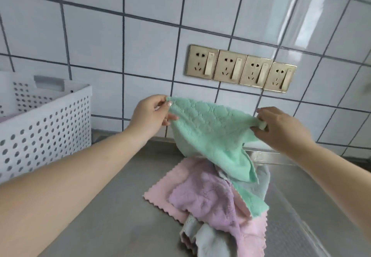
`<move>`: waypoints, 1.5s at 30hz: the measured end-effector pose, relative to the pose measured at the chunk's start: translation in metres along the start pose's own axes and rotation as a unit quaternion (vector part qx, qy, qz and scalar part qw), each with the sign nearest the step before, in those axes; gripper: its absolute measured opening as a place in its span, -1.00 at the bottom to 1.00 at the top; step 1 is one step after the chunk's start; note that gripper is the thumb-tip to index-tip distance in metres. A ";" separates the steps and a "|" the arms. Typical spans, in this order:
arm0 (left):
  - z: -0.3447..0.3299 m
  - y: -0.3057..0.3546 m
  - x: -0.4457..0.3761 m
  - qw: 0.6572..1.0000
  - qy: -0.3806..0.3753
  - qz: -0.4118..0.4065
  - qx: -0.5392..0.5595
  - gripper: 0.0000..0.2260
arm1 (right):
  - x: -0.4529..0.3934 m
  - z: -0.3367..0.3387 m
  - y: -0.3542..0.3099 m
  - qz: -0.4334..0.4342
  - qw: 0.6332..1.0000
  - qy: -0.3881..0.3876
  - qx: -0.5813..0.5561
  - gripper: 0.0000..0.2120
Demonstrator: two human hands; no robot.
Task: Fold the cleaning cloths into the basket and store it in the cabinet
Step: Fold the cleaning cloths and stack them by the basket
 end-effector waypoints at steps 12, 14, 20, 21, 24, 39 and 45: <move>0.071 0.105 0.086 0.990 0.098 -0.063 -0.081 -0.89 | 0.074 0.096 -0.053 -0.018 0.998 0.056 -0.015 -0.81; 0.080 0.115 0.107 0.988 0.103 -0.059 -0.094 -0.88 | 0.086 0.106 -0.063 -0.020 0.997 0.062 -0.045 -0.81; 0.098 0.112 0.203 0.984 0.101 -0.032 -0.142 -0.95 | 0.171 0.087 -0.101 0.054 0.996 0.074 -0.004 -0.77; 0.099 0.108 0.222 0.983 0.098 -0.034 -0.153 -0.89 | 0.189 0.079 -0.103 0.071 0.994 0.086 -0.003 -0.78; 0.094 0.093 0.295 0.967 0.082 -0.058 -0.235 -0.79 | 0.252 0.045 -0.102 0.085 0.989 0.105 -0.052 -0.80; 0.062 0.023 0.451 0.980 -0.003 0.060 -0.187 -0.89 | 0.400 -0.037 -0.095 0.027 0.918 -0.108 -0.381 -0.88; 0.064 0.014 0.435 0.980 -0.006 0.099 -0.170 -0.89 | 0.379 -0.048 -0.091 -0.030 0.888 -0.124 -0.442 -0.90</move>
Point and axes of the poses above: each hand's wrist, its own x-axis away from the middle knuckle, its own z-axis out of the back of the hand, y = z × x, the point moved 3 cm from there along -x, towards the middle knuckle, and after that the axes turned 13 degrees about -y, right-handed, at the moved point
